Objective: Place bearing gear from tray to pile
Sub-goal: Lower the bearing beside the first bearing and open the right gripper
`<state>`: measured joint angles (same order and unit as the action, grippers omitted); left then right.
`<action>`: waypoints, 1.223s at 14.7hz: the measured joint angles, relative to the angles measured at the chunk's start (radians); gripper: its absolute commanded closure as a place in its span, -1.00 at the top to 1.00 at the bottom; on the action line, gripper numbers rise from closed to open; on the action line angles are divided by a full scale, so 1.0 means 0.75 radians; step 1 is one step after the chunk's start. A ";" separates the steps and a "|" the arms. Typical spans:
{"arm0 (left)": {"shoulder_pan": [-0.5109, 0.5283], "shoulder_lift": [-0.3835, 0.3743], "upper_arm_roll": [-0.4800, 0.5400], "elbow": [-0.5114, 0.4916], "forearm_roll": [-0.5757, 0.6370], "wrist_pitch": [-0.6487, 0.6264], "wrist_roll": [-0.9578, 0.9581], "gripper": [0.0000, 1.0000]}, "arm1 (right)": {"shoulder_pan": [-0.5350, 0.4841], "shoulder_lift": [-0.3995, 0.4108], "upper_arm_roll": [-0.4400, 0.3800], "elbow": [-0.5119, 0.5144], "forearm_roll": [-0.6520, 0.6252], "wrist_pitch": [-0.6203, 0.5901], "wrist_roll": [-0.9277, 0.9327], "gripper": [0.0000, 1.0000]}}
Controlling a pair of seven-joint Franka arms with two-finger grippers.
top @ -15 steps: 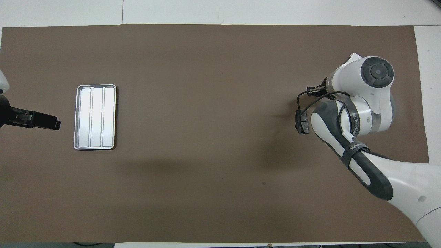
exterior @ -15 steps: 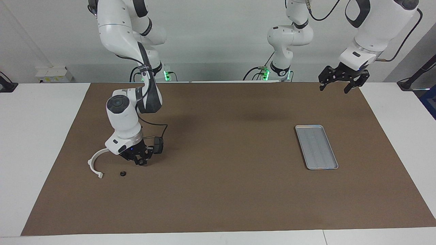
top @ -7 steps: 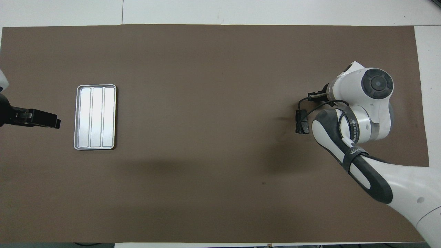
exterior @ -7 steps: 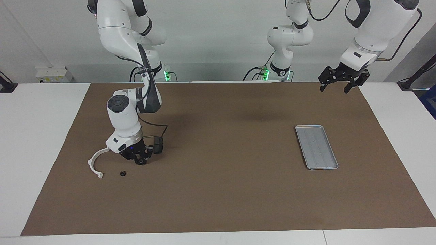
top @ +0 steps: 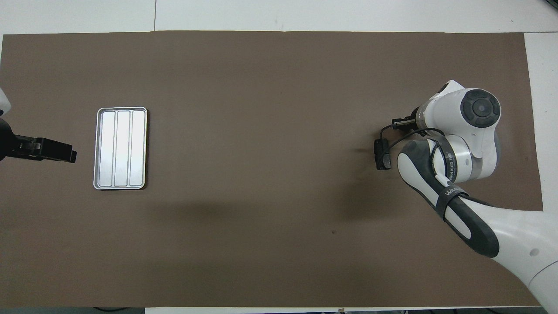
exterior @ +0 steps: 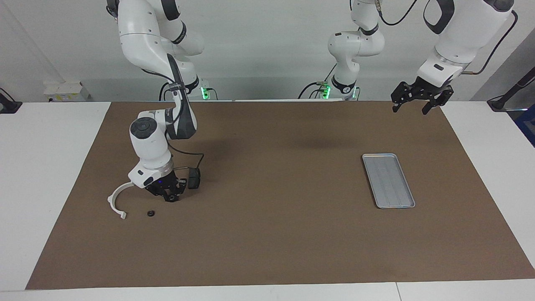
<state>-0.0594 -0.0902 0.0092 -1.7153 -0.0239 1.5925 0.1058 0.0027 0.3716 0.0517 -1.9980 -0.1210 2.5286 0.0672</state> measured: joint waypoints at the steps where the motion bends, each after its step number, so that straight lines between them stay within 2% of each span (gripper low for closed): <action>1: 0.000 0.000 0.000 0.000 0.000 0.000 0.000 1.00 | -0.001 0.000 0.000 -0.009 0.000 0.012 -0.001 -1.00; 2: 0.000 0.000 0.000 0.000 0.000 0.000 0.000 1.00 | -0.001 -0.001 0.000 -0.011 0.000 0.016 -0.001 -1.00; 3: 0.000 0.000 0.000 0.000 0.000 0.000 0.000 1.00 | -0.001 -0.001 0.000 -0.011 0.000 0.016 -0.001 -0.54; 4: 0.000 0.000 0.000 0.000 0.000 0.000 0.000 1.00 | -0.001 -0.001 0.001 -0.011 0.000 0.017 -0.001 0.57; 5: 0.000 0.000 0.000 0.000 0.000 0.000 -0.002 1.00 | 0.001 -0.001 0.003 -0.011 0.000 0.018 -0.001 1.00; 11: 0.000 0.000 0.001 0.000 0.000 0.001 -0.098 1.00 | 0.007 -0.024 0.008 -0.002 0.000 -0.004 -0.001 1.00; 18: 0.000 0.000 0.001 0.000 0.000 0.004 -0.108 1.00 | 0.023 -0.159 0.011 0.106 0.000 -0.335 -0.001 1.00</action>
<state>-0.0594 -0.0902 0.0096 -1.7153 -0.0238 1.5955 0.0247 0.0196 0.2526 0.0599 -1.9186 -0.1210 2.2774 0.0663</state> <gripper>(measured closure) 0.000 0.000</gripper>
